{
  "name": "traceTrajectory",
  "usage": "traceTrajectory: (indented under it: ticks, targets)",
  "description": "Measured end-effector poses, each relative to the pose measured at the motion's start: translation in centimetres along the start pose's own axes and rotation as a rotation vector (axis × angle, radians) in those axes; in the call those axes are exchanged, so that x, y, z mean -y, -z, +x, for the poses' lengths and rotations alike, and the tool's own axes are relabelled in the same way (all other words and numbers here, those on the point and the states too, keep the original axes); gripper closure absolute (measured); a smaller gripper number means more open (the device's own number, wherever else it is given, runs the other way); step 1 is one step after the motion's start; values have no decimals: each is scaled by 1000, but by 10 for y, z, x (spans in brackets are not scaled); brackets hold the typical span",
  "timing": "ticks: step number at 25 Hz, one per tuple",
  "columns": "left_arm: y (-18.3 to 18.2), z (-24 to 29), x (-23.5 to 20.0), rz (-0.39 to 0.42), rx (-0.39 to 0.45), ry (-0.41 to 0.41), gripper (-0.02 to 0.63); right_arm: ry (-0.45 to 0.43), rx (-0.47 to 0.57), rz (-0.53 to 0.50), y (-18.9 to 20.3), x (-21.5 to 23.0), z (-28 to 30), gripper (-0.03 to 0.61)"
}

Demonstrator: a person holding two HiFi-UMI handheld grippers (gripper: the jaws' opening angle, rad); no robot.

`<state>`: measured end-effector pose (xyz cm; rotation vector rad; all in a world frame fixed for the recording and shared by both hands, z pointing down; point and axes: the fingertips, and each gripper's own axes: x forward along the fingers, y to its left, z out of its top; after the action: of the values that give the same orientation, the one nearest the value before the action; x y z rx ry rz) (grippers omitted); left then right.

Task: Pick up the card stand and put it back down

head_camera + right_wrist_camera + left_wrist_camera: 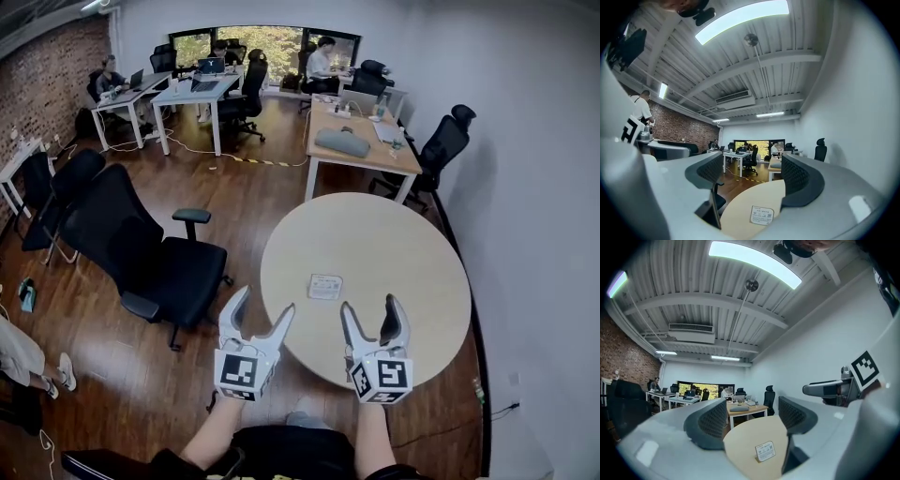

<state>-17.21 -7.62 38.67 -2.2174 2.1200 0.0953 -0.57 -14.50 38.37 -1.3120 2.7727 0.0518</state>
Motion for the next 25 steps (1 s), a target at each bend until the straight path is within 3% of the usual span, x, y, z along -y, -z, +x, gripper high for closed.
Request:
traceTrajectory:
  ticks: [4, 9, 16, 20, 25]
  targets:
    - [10, 45, 14, 46, -55, 36, 265, -7, -15, 12, 6, 33, 26, 192]
    - [37, 83, 18, -9, -108, 30, 265, -12, -43, 47, 22, 64, 54, 192]
    - [79, 116, 21, -2, -200, 189, 265, -31, -101, 57, 49, 66, 80, 192]
    - [120, 130, 17, -44, -291, 269, 265, -34, -146, 70, 70, 62, 87, 192]
    - [192, 150, 8, -21, -426, 331, 267, -25, -214, 64, 105, 65, 93, 192]
